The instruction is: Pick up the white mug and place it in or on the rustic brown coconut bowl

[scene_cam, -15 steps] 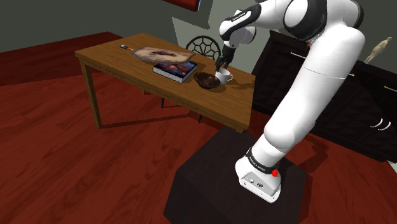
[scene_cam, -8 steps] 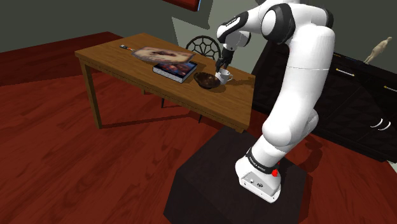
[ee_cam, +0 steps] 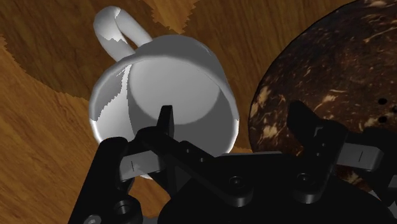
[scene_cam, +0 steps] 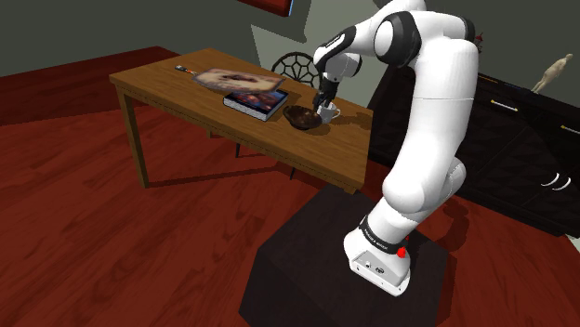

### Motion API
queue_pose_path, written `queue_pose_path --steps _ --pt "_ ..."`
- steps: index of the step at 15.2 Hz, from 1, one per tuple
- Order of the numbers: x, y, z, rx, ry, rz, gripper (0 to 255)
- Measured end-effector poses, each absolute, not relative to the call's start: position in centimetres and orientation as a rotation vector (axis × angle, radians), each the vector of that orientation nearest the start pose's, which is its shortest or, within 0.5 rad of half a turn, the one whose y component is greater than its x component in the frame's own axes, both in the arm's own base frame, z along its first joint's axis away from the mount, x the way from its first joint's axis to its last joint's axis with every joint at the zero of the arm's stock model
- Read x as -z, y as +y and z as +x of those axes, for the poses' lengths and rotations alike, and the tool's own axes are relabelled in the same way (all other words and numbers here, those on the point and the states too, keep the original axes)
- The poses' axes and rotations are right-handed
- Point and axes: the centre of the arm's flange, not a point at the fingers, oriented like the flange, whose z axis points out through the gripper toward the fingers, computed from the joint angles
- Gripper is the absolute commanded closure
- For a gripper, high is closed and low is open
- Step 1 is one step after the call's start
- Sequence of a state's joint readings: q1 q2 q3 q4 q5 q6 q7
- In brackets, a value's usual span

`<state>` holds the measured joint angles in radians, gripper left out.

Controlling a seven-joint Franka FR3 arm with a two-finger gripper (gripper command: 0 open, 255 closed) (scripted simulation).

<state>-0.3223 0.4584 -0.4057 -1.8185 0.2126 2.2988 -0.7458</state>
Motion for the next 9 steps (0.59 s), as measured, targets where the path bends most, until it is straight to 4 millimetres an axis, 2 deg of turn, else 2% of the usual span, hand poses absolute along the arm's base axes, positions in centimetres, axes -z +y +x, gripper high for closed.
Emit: queue_pose_path --steps 5,6,9 --pt "-30.72 -41.46 50.28 0.067 0.121 -3.192 0" --pt "-30.72 -41.46 50.28 0.067 0.121 -3.192 255" --pt "-30.72 -41.45 50.29 0.067 0.121 -3.192 255"
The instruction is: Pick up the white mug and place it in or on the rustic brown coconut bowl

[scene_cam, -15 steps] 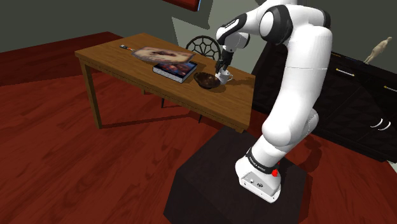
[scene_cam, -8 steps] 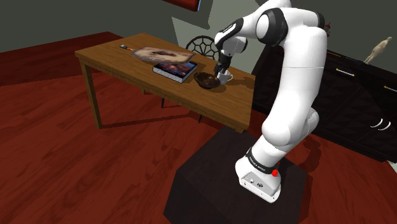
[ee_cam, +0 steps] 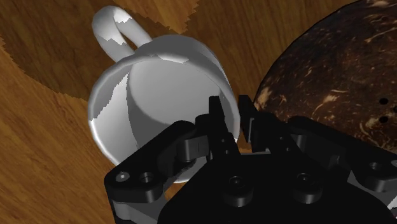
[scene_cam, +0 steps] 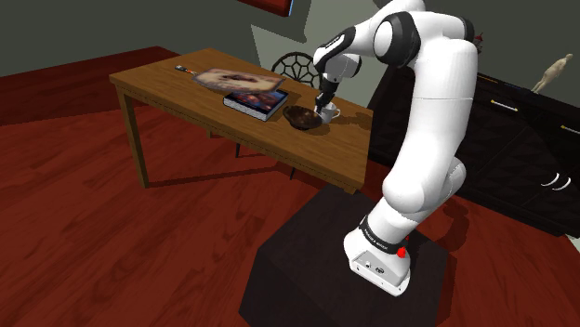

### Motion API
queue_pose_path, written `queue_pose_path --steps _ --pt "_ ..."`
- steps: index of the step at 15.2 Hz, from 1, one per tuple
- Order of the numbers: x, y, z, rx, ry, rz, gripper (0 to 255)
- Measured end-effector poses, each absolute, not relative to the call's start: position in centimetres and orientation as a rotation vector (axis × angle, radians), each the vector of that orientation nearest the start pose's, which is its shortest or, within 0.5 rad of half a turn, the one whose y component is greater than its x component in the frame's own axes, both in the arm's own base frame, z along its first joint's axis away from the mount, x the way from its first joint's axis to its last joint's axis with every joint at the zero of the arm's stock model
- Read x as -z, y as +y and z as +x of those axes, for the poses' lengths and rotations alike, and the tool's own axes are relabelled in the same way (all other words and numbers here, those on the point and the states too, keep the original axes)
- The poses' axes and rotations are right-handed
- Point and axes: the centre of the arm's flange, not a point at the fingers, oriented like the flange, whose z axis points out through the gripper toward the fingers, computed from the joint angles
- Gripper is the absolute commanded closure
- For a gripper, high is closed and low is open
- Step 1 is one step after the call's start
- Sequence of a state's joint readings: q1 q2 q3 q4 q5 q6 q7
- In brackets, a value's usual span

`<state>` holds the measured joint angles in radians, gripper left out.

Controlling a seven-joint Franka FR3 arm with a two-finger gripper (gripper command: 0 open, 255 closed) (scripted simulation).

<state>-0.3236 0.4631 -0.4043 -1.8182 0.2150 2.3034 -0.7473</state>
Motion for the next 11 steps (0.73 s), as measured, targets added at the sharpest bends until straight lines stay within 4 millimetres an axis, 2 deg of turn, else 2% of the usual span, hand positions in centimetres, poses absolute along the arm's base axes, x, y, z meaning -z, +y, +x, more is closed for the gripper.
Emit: queue_pose_path --steps 7,11 --pt "-30.7 -41.4 50.3 0.067 0.121 -3.192 255" --pt "-32.4 -41.5 50.3 0.067 0.121 -3.192 255"
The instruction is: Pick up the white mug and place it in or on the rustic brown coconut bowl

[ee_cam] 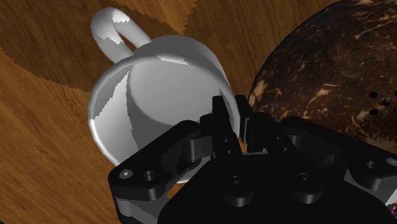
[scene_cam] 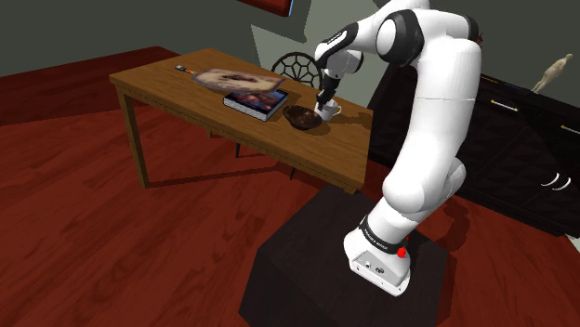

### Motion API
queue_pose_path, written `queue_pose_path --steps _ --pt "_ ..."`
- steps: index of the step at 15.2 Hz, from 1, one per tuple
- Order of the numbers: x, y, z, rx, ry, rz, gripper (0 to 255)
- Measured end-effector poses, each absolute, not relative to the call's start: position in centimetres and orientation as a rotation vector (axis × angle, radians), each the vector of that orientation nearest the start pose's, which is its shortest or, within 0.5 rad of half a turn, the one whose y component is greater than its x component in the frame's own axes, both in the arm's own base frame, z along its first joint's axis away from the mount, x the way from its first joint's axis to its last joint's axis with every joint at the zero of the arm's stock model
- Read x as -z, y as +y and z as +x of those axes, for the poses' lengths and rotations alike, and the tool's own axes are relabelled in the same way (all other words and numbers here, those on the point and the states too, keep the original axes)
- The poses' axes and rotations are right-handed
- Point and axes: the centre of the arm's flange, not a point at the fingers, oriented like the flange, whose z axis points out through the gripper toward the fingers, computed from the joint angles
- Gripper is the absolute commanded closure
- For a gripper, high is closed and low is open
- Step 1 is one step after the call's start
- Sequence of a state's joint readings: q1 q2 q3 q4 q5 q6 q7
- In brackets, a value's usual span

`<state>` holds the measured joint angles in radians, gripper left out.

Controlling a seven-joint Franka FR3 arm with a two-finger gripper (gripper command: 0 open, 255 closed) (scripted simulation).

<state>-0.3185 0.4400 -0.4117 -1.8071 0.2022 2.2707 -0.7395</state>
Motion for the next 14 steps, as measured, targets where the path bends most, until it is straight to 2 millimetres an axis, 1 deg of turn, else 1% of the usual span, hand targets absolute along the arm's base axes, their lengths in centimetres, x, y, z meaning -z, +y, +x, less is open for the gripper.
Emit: queue_pose_path --steps 14 --pt "-39.8 -41.4 50.4 0.067 0.121 -3.192 255"
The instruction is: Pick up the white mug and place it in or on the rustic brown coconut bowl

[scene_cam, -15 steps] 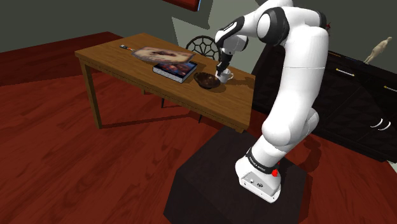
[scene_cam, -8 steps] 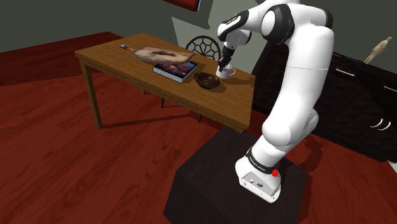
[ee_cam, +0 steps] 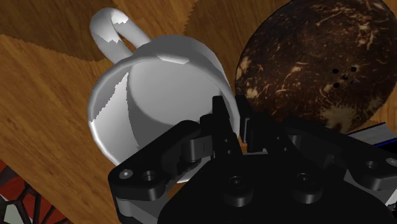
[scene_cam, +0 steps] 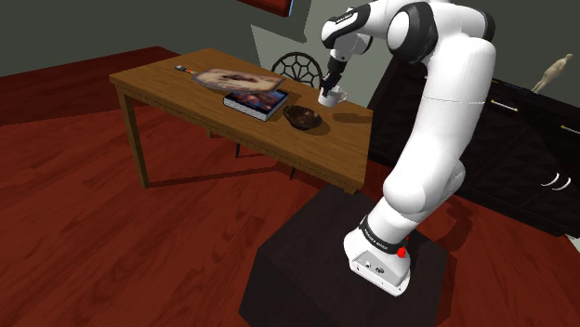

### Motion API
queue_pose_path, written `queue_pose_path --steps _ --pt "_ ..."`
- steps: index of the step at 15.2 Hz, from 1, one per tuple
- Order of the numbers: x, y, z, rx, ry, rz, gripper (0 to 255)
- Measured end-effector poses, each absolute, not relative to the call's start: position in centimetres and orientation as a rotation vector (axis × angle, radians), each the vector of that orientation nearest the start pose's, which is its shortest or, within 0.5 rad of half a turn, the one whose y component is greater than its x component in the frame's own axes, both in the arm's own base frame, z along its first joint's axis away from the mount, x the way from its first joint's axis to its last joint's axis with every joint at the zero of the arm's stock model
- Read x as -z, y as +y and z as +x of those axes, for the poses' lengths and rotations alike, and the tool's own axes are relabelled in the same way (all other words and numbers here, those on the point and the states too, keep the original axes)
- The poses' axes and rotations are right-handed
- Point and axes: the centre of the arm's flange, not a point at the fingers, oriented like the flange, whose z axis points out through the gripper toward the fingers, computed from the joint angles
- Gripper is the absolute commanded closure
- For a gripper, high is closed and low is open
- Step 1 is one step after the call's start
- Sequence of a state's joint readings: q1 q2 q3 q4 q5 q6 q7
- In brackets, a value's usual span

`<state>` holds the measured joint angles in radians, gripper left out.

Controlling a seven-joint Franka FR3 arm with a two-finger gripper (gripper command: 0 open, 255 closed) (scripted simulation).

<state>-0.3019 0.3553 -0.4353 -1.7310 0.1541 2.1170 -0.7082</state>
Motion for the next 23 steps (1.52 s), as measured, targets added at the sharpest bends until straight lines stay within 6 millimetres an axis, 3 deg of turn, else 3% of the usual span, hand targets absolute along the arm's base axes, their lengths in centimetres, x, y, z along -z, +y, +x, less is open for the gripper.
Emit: queue_pose_path --steps 6,17,23 --pt "-42.6 -40.9 50.2 0.067 0.121 -3.192 255" --pt "-45.0 -27.1 51.5 0.067 0.118 -3.191 255" --pt "-42.6 -25.9 51.5 0.066 0.121 -3.192 255"
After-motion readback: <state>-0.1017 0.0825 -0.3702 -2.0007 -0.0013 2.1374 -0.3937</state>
